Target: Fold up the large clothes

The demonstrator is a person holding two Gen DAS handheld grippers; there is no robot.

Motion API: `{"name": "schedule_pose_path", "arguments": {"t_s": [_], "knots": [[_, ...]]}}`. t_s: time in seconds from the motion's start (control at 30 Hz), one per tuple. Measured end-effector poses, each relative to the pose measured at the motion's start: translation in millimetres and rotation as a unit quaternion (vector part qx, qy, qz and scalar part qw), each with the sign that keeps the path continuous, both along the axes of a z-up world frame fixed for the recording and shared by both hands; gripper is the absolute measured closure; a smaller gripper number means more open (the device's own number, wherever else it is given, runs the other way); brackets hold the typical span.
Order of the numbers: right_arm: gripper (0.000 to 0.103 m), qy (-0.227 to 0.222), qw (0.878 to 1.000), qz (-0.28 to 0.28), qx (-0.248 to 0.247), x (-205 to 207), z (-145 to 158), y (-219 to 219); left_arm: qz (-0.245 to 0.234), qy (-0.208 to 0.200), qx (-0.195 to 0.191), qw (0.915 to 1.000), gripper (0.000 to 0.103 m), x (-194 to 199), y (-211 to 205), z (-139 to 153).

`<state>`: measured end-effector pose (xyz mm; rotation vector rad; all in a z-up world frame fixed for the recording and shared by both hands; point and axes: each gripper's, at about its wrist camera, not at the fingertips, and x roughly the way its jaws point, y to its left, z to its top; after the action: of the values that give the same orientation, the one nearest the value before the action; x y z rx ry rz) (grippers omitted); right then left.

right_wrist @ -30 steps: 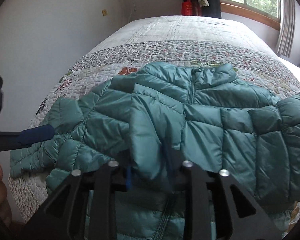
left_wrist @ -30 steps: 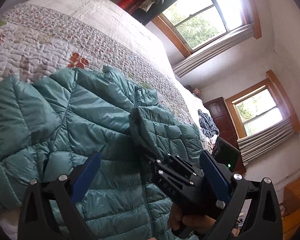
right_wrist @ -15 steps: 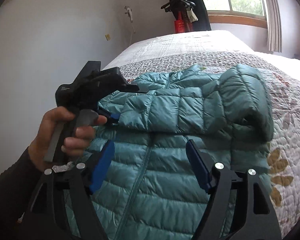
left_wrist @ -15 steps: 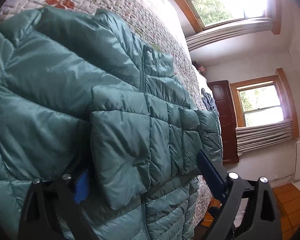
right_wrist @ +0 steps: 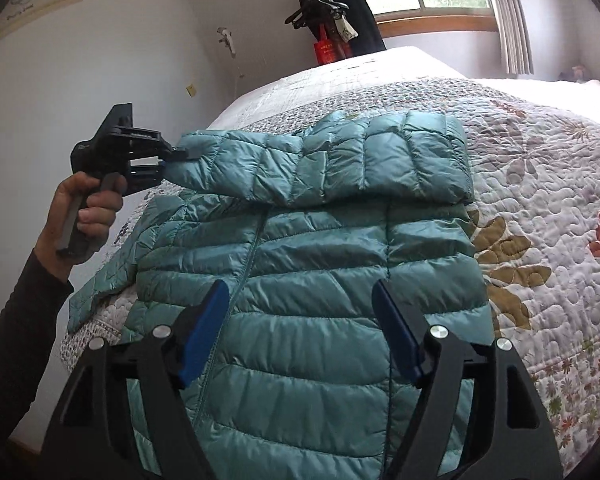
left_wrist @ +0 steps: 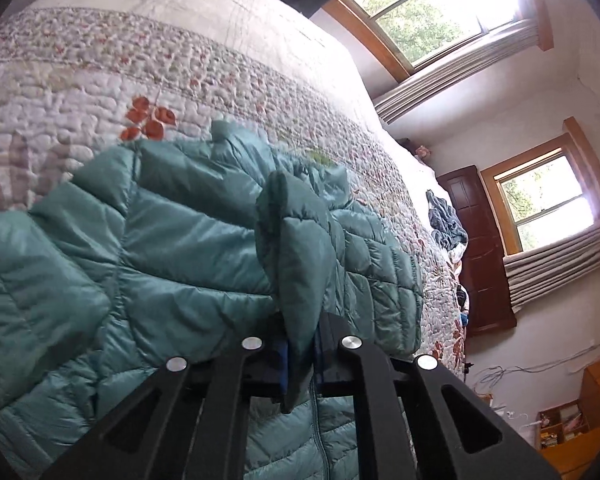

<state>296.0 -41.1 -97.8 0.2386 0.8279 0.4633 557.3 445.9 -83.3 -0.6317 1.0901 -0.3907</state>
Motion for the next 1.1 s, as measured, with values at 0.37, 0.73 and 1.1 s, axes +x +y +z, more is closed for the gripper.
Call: {"name": "schedule_pose_path", "arguments": {"t_s": [0.37, 0.73, 1.1], "knots": [[0.031, 0.034, 0.997, -0.011, 0.072, 75.1, -7.8, -40.1, 0.023, 0.070, 0.008, 0.9972, 0.093, -5.2, 38.2, -71.6], [0.025, 0.126, 0.975, -0.046, 0.177, 235.4, -45.3, -84.4, 0.082, -0.010, 0.028, 0.9962, 0.044, -33.9, 52.6, -19.9], [0.025, 0.109, 0.986, -0.035, 0.122, 224.2, -35.1, -60.5, 0.055, 0.013, -0.011, 0.9983, 0.044, -14.5, 33.0, -53.6]]}}
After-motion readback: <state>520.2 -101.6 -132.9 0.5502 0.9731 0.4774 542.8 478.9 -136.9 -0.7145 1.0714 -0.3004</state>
